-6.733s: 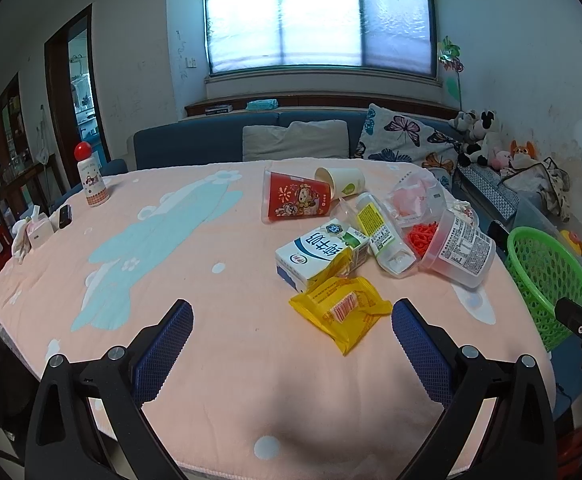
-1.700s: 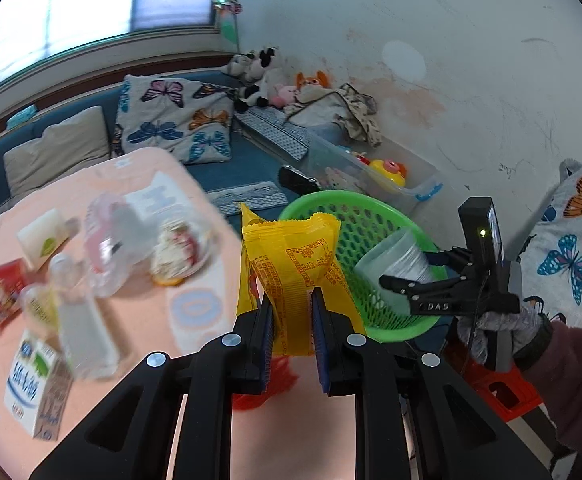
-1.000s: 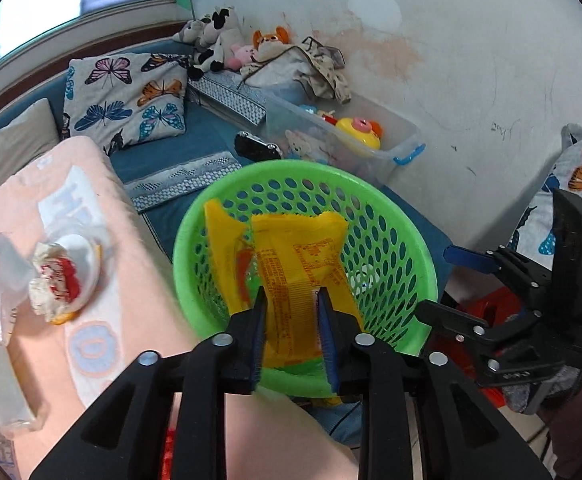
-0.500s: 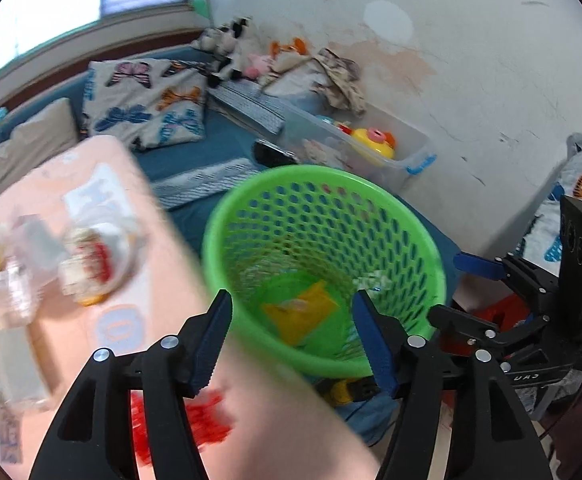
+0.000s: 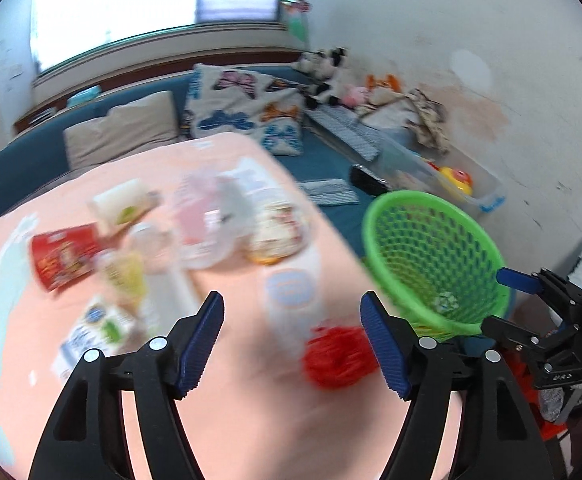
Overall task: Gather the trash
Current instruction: 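Move the right tool to the red mesh net and the left tool to the milk carton, then grasp the red mesh net with the right tool while the left tool grasps the milk carton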
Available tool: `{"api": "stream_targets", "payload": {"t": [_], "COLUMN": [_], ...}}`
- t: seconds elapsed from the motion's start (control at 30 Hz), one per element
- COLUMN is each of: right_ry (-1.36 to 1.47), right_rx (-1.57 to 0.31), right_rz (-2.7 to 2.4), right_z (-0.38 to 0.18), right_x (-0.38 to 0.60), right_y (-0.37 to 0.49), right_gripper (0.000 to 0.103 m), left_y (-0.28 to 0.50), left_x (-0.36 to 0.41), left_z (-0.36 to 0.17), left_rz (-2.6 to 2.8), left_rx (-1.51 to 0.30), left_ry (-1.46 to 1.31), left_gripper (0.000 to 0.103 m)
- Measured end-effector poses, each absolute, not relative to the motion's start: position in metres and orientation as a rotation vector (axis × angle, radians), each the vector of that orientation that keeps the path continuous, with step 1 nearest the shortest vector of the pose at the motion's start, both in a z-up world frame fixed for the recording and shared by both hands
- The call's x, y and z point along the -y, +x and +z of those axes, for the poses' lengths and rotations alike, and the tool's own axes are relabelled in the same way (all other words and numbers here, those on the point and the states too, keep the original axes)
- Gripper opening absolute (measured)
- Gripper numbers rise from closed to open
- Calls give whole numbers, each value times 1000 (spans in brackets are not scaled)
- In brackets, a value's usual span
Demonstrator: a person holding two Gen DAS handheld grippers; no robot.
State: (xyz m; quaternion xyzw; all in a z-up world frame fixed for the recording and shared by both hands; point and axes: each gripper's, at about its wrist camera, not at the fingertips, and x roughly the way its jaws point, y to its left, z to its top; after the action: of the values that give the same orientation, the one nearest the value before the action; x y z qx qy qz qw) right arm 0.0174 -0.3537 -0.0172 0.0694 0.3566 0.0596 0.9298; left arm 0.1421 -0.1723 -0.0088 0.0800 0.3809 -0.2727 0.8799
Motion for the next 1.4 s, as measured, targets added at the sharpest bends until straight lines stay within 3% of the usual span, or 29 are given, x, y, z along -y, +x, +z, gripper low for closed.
{"api": "stream_targets", "payload": {"t": [0.63,1.13,1.4], "right_ry": [-10,-75,-106], "right_rx": [-847,-914,-936], "right_rz": [263,247,249], "right_z": [-54,-78,-86], "right_x": [243,229,222], "right_y": [81,105,110], "right_gripper": [90,85,72], "left_y": [161,204,225], "left_x": [21,25,33], "left_z": [-39,-69,-84], "left_rz": [-356,-373,-389], "left_rx": [-833,-906,-939], "left_ry": [127,228,300], "left_gripper": [84,92,92]}}
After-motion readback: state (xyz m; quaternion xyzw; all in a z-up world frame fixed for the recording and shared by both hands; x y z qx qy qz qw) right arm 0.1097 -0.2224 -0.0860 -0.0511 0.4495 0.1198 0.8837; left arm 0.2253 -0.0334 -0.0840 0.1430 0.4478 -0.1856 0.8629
